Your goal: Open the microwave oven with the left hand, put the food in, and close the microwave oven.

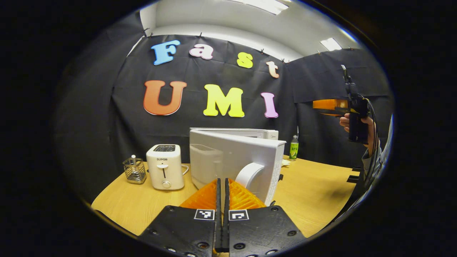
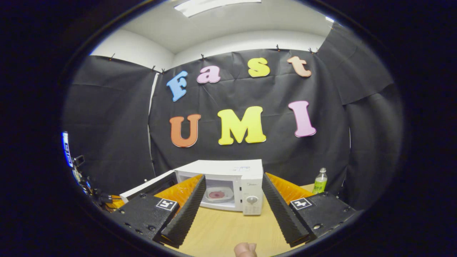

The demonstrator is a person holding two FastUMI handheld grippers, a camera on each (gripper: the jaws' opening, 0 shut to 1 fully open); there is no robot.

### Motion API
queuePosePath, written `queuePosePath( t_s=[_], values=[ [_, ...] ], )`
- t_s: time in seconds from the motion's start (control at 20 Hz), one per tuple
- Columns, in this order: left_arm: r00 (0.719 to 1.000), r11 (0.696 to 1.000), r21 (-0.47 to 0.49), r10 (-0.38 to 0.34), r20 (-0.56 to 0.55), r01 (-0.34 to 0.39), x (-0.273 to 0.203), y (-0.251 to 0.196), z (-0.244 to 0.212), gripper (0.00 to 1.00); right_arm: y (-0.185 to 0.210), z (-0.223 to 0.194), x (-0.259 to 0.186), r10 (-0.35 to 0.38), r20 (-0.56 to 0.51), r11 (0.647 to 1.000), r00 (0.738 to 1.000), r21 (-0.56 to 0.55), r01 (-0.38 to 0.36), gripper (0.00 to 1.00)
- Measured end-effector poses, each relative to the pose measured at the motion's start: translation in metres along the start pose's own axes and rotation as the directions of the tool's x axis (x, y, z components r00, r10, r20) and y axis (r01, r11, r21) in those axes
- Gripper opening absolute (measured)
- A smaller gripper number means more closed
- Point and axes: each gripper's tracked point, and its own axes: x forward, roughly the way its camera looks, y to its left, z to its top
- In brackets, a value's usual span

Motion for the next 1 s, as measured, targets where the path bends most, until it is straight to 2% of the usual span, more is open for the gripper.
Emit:
queuePosePath(
  t_s=[0.05, 0.25, 0.3, 0.35, 0.45, 0.55, 0.7, 0.9, 1.0],
  values=[
    [1.000, 1.000, -0.002, -0.017, -0.022, 0.017, 0.004, -0.004, -0.002, 0.00, -0.006, 0.000, -0.002, -0.006, 0.000, 1.000, 1.000, 0.008, 0.006, 1.00],
    [0.996, 0.996, -0.004, -0.084, -0.033, 0.084, 0.043, -0.041, -0.005, 0.00, -0.035, -0.002, -0.004, -0.033, -0.005, 0.999, 0.999, 0.034, 0.033, 1.00],
    [0.994, 0.994, -0.002, -0.106, -0.039, 0.106, 0.049, -0.050, -0.007, 0.00, -0.043, -0.003, -0.004, -0.043, -0.003, 0.998, 0.999, 0.038, 0.043, 0.90],
    [0.991, 0.992, -0.002, -0.128, -0.041, 0.128, 0.056, -0.060, -0.008, 0.00, -0.051, -0.003, -0.004, -0.051, -0.005, 0.998, 0.999, 0.040, 0.051, 1.00],
    [0.987, 0.988, 0.008, -0.155, -0.039, 0.155, 0.071, -0.074, -0.008, 0.00, -0.063, -0.005, -0.005, -0.058, -0.004, 0.997, 0.998, 0.043, 0.058, 1.00],
    [0.985, 0.986, 0.017, -0.168, -0.035, 0.169, 0.093, -0.084, -0.008, 0.00, -0.075, -0.007, -0.005, -0.064, -0.004, 0.997, 0.998, 0.052, 0.064, 1.00],
    [0.980, 0.981, -0.021, -0.195, -0.034, 0.195, 0.125, -0.100, -0.010, 0.00, -0.090, -0.011, -0.007, -0.064, -0.005, 0.995, 0.998, 0.073, 0.065, 1.00],
    [0.980, 0.979, -0.048, -0.198, -0.031, 0.197, 0.165, -0.115, -0.010, 0.00, -0.111, -0.016, -0.006, -0.089, -0.002, 0.994, 0.996, 0.061, 0.089, 1.00],
    [0.982, 0.983, -0.027, -0.184, -0.036, 0.183, 0.183, -0.119, -0.010, 0.00, -0.116, -0.016, -0.006, -0.091, 0.000, 0.994, 0.996, 0.064, 0.091, 1.00]
  ],
)
